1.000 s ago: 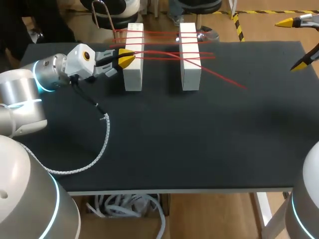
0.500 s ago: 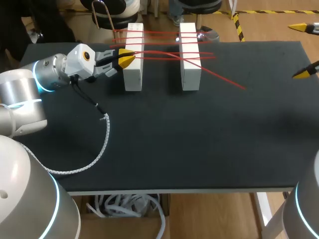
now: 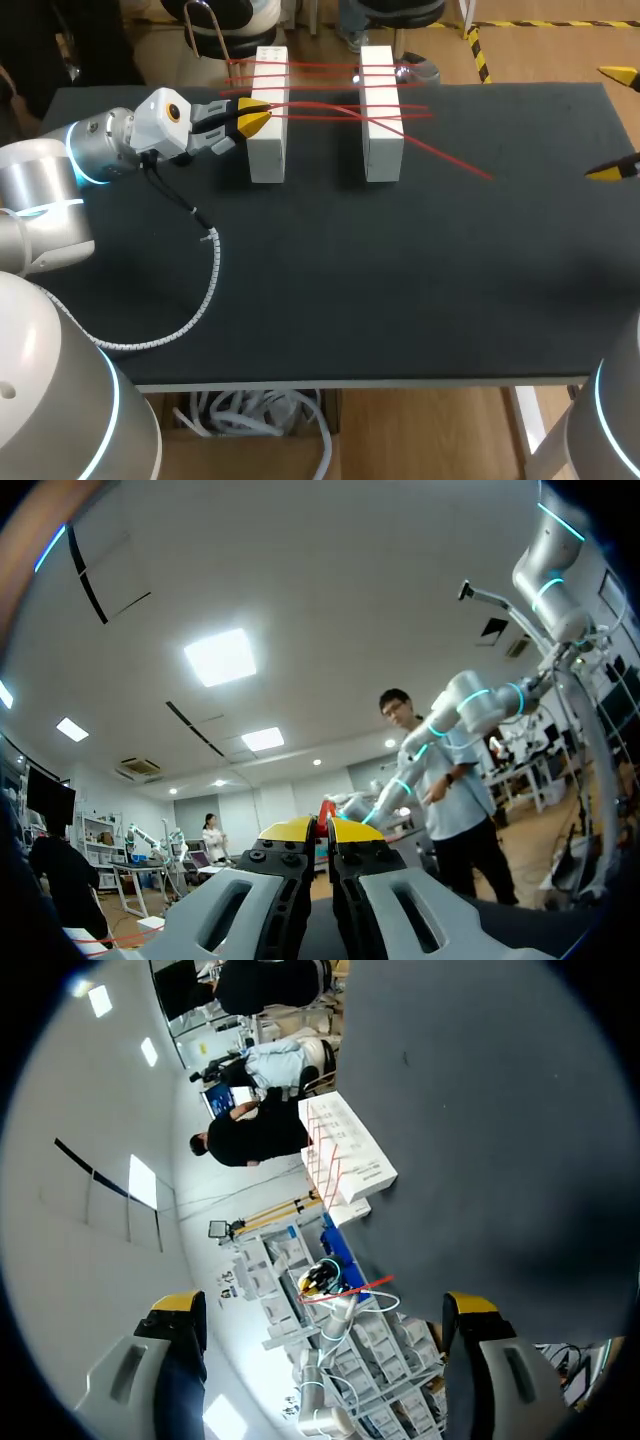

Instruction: Grab the tape and strap the tape.

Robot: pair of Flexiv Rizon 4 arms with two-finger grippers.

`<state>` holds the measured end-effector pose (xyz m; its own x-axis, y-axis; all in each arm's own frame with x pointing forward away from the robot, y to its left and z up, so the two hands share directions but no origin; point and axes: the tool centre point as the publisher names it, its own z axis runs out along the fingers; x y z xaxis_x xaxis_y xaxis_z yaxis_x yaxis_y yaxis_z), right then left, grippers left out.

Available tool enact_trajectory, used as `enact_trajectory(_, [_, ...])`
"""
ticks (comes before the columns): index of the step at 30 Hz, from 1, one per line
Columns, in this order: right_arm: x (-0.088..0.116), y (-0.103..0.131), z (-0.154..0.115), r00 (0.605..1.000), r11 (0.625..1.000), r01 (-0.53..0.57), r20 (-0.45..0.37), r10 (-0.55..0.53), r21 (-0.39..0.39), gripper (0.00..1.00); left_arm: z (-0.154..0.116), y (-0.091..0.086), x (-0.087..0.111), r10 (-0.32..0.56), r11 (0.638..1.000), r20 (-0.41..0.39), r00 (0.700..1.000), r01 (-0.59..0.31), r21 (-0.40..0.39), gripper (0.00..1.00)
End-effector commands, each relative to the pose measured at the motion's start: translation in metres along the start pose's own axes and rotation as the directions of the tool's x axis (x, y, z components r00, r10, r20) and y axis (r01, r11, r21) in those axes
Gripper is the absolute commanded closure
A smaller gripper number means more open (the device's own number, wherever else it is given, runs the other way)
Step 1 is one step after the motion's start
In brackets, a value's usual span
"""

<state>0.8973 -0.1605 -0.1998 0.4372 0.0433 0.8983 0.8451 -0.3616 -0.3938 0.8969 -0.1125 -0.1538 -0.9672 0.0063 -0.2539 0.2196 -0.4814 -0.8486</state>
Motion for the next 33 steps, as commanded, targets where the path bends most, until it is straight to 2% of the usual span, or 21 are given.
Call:
enact_trajectory(1, [-0.006, -0.016, -0.003, 0.999, 0.980, -0.006, -0.047, -0.003, -0.200, 0.00, 0.000, 0.000, 0.000, 0.000, 1.000, 0.001, 1.000, 0.000, 0.000, 1.00])
enact_trajectory(6, [-0.010, -0.023, -0.005, 0.997, 0.966, -0.028, -0.077, 0.008, -0.257, 0.00, 0.000, 0.000, 0.000, 0.000, 1.000, 0.001, 1.000, 0.000, 0.000, 1.00])
enact_trajectory(20, [-0.018, -0.052, -0.016, 0.982, 0.923, -0.163, -0.148, 0.118, -0.350, 0.00, 0.000, 0.000, 0.000, 0.000, 1.000, 0.001, 1.000, 0.000, 0.000, 1.00])
enact_trajectory(33, [-0.026, -0.092, -0.038, 0.969, 0.904, -0.145, -0.243, 0.048, -0.402, 0.00, 0.000, 0.000, 0.000, 0.000, 1.000, 0.001, 1.000, 0.000, 0.000, 1.00])
